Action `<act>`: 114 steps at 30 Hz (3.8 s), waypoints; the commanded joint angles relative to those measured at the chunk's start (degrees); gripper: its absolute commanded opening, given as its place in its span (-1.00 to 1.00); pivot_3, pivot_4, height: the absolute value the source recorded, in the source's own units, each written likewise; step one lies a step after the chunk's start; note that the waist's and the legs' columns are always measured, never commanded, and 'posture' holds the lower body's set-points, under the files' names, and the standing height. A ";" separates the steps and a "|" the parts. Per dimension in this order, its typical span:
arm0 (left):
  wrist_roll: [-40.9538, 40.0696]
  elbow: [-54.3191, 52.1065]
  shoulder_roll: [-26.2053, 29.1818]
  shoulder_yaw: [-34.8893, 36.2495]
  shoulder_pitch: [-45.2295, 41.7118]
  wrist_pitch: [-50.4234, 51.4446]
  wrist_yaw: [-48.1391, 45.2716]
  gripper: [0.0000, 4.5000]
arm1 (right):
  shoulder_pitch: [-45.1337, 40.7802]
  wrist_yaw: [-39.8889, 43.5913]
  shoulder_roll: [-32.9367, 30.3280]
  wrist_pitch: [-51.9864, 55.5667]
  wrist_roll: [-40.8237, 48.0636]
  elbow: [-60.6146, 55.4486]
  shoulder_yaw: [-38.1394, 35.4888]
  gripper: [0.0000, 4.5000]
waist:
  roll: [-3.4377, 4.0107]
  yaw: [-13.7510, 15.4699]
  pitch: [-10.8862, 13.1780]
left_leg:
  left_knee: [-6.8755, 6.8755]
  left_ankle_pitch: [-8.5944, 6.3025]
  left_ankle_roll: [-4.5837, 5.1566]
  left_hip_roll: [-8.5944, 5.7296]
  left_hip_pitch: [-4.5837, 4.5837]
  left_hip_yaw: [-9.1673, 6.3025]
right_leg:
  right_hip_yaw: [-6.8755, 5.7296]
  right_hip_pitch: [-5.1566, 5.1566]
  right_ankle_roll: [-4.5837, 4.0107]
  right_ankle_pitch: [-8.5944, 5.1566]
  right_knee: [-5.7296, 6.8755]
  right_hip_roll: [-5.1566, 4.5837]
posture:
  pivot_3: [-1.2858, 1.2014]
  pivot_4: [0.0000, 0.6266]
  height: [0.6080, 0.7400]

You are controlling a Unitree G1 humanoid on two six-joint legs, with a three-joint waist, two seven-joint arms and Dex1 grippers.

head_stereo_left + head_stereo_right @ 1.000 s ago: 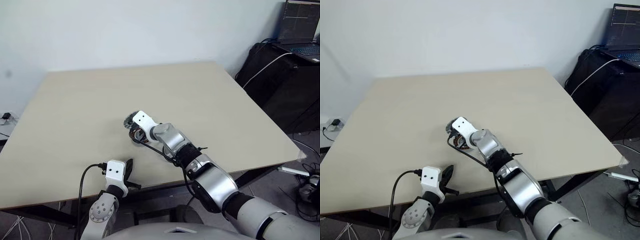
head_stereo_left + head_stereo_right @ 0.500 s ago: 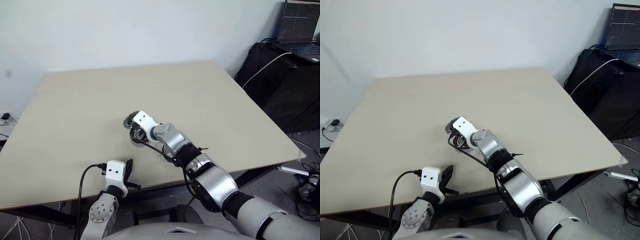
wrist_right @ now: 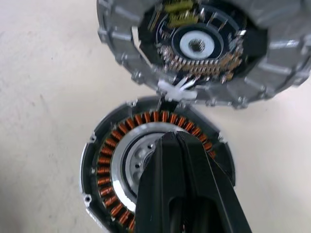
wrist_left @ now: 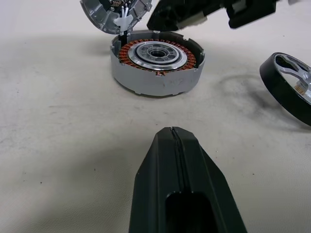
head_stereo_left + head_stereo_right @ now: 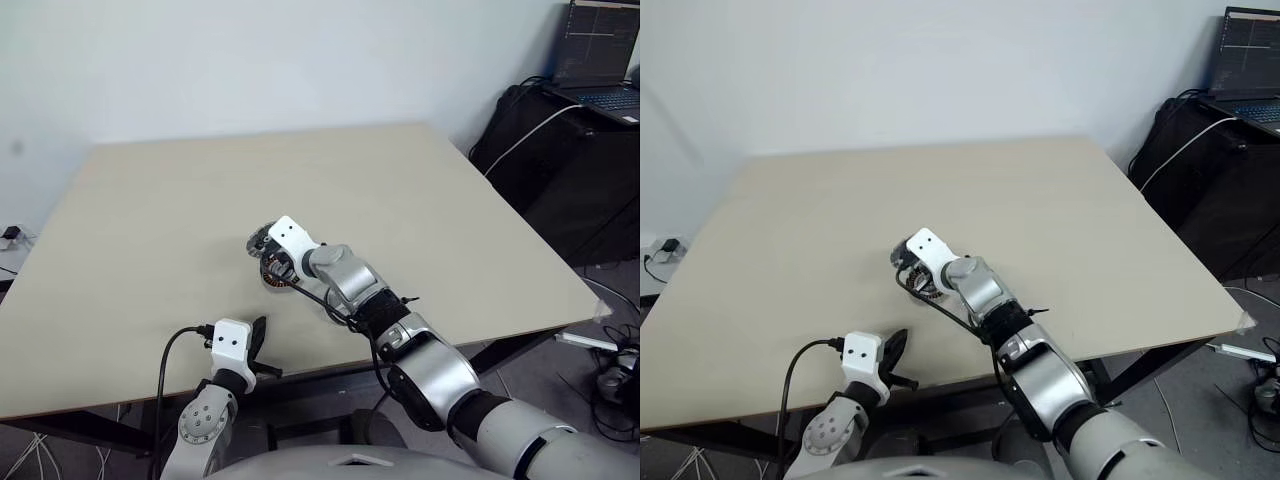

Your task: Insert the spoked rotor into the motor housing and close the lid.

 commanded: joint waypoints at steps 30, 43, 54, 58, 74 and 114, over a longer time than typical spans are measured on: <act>-1.92 -2.32 3.83 -0.13 -3.24 4.02 -5.37 -1.00 | 47.89 6.21 -18.67 10.92 23.73 -66.17 -17.70 0.75 | -0.19 1.24 0.13 | 0.03 -0.21 -0.35 0.03 0.02 -0.08 | -0.04 0.07 -0.02 -0.05 -0.16 0.02 | 0.03 -1.00 1.00; -1.84 -2.82 3.84 -0.24 -2.49 4.19 -4.74 -1.00 | 47.94 0.06 -22.06 10.47 20.27 -60.62 -13.41 0.57 | -0.23 1.46 0.15 | 0.04 -0.21 -0.35 0.02 0.02 -0.08 | -0.04 0.08 -0.01 -0.06 -0.17 0.02 | 0.03 -1.00 1.00; -1.82 -4.36 3.26 -0.20 -1.57 4.73 -4.00 -1.00 | 44.59 -3.96 -19.87 17.59 21.66 -60.80 -13.91 -0.38 | -0.22 1.58 0.15 | 0.03 -0.21 -0.35 0.03 0.01 -0.08 | -0.04 0.07 -0.02 -0.05 -0.19 0.02 | 0.03 -1.00 1.00; -1.75 -4.71 3.12 -0.45 -1.25 4.81 -3.74 -1.00 | 44.32 -3.86 -20.19 18.92 22.25 -61.34 -13.61 -0.38 | -0.22 1.58 0.15 | 0.04 -0.21 -0.35 0.03 0.01 -0.08 | -0.04 0.07 -0.02 -0.05 -0.19 0.02 | 0.03 -1.00 1.00; -1.94 -0.99 3.07 0.13 -1.94 2.44 -3.75 -1.00 | 43.77 -5.61 -18.72 21.51 23.09 -59.49 -13.23 -0.38 | -0.22 1.56 0.15 | 0.04 -0.21 -0.34 0.02 0.01 -0.08 | -0.03 0.07 -0.02 -0.05 -0.18 0.02 | 0.03 -1.00 1.00; -1.38 -4.69 2.16 -1.01 -2.23 4.81 -2.78 -1.00 | 30.91 -5.01 -21.47 35.70 26.12 -60.72 -12.74 -0.99 | -0.20 1.49 0.14 | 0.06 -0.20 -0.33 0.02 0.01 -0.09 | -0.04 0.07 -0.02 -0.05 -0.16 0.03 | 0.03 -1.00 1.00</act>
